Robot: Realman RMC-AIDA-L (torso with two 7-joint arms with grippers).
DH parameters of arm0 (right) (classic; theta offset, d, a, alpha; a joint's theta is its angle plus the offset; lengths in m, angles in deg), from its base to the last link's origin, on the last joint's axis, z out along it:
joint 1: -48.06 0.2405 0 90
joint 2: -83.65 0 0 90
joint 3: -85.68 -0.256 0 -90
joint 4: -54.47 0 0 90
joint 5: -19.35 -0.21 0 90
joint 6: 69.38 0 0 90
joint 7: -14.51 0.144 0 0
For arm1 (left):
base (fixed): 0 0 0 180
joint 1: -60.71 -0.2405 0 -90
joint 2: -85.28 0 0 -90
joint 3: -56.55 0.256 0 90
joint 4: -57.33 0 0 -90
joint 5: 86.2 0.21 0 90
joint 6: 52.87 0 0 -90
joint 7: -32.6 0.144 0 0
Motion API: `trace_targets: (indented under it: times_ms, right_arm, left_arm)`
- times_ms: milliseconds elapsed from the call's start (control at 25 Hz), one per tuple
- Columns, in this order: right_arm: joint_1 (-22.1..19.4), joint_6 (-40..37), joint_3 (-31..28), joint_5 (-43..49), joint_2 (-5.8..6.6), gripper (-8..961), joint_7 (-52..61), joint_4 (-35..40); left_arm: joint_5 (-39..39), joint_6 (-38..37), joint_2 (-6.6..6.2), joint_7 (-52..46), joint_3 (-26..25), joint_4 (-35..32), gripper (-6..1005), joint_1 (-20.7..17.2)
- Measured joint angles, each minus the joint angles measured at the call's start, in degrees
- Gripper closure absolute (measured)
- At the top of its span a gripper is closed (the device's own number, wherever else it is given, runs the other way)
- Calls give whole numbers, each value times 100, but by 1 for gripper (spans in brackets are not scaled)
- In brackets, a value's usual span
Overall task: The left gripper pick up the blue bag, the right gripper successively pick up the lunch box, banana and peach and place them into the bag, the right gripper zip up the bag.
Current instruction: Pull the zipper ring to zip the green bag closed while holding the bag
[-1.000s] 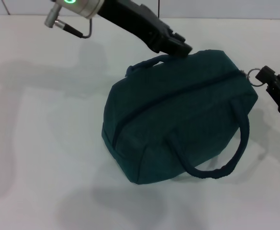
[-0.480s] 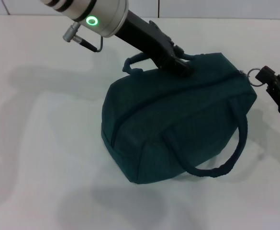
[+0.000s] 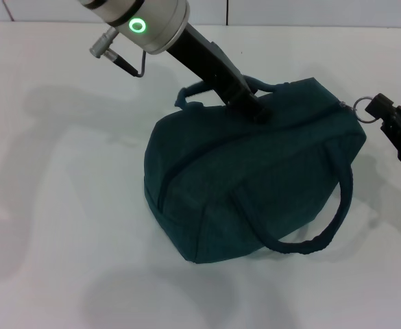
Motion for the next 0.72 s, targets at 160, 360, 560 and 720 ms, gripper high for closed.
trace_targets:
  times_ms: [160,360,560,720]
  right_arm:
    - [-5,-16,0,0,-4,935,-7,0]
    - [-23,-33,0,0,-13,935,-20,-2]
    - [-36,-60,-15,2,-3,935,-23,-109]
    - [-37,-74,-28,2,3,936,-26,-128]
  left_arm:
    - [4,-56,-55,-49,-17,364,501,181]
    - [63,-2,-35,-11,-18,464,581,203]
    - [124,-2,-10,-5,-38,340,671,179]
    - [118,2,-2,14,-37,339,745,156]
